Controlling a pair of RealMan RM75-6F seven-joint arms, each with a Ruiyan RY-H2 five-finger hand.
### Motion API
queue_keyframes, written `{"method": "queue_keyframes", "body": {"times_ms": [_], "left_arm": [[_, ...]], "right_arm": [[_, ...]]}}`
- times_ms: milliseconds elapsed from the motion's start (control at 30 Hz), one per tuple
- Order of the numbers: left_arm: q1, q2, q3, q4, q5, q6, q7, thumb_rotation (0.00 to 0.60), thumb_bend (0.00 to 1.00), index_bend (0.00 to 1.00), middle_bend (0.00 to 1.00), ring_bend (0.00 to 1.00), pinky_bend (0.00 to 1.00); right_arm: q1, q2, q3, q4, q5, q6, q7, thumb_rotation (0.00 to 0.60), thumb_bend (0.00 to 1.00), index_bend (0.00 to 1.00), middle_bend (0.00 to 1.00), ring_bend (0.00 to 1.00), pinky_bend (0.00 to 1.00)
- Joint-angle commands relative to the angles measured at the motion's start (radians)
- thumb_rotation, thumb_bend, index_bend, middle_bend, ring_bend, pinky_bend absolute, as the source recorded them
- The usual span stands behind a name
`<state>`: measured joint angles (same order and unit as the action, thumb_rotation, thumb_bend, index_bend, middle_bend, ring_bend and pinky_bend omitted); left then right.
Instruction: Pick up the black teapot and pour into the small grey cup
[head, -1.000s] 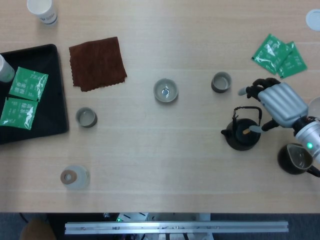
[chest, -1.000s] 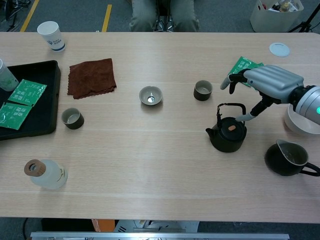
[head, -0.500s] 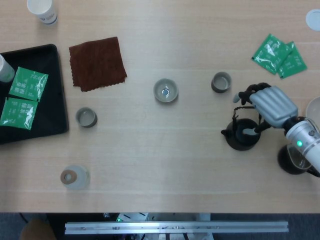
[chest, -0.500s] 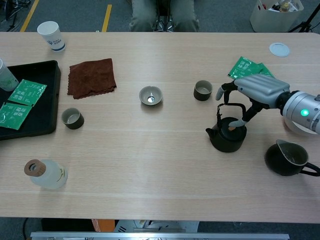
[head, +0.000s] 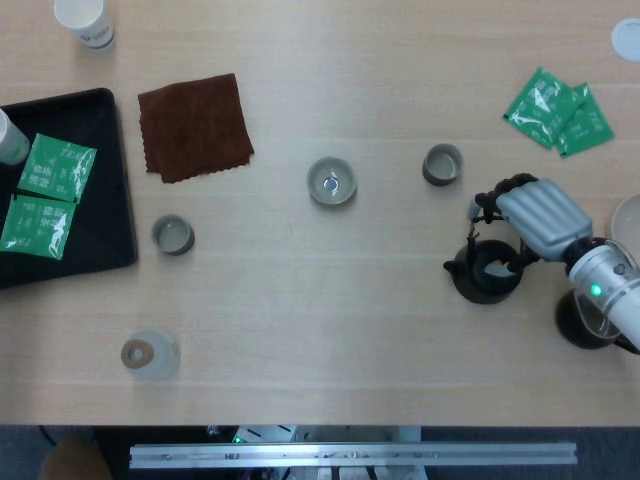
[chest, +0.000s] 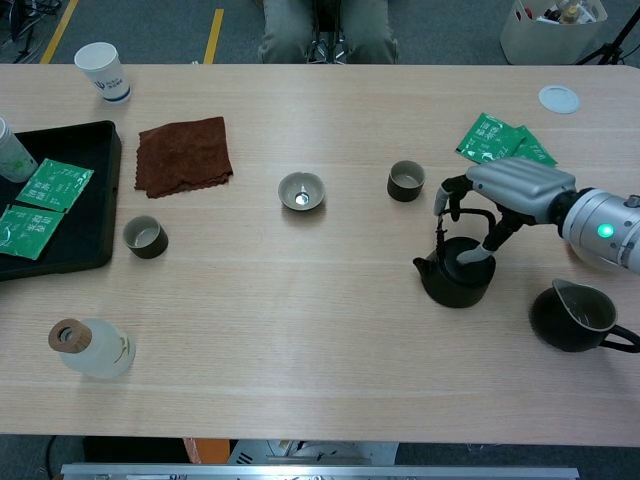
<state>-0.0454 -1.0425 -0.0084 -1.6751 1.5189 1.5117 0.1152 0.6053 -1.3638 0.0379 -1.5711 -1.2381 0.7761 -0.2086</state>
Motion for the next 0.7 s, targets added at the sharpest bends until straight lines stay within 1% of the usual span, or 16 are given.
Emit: {"method": "queue_keyframes", "body": {"times_ms": [33,433,700], "left_arm": [[0.000,0.000,-0.001,0.000,0.001,0.002,0.000,0.600,0.29,0.21,0.22,0.17,0.08],[0.002,0.000,-0.002,-0.004,0.004,0.006,0.004,0.600,0.29,0.21,0.22,0.17,0.08],[0.002,0.000,0.000,-0.002,0.006,0.004,0.001,0.600,0.29,0.21,0.22,0.17,0.08]], "right_arm": [[-0.002,0.009,-0.001,-0.013,0.000,0.004,0.017,0.504,0.00,0.38,0.47,0.29,0.23],[-0.021,0.092,-0.023,-0.111,-0.033,0.031,0.065,0.503,0.00,0.38,0.49,0.31,0.23],[-0.027,0.116,-0.040,-0.132,-0.016,0.023,0.070,0.505,0.00,0.39,0.49,0.31,0.23]]}}
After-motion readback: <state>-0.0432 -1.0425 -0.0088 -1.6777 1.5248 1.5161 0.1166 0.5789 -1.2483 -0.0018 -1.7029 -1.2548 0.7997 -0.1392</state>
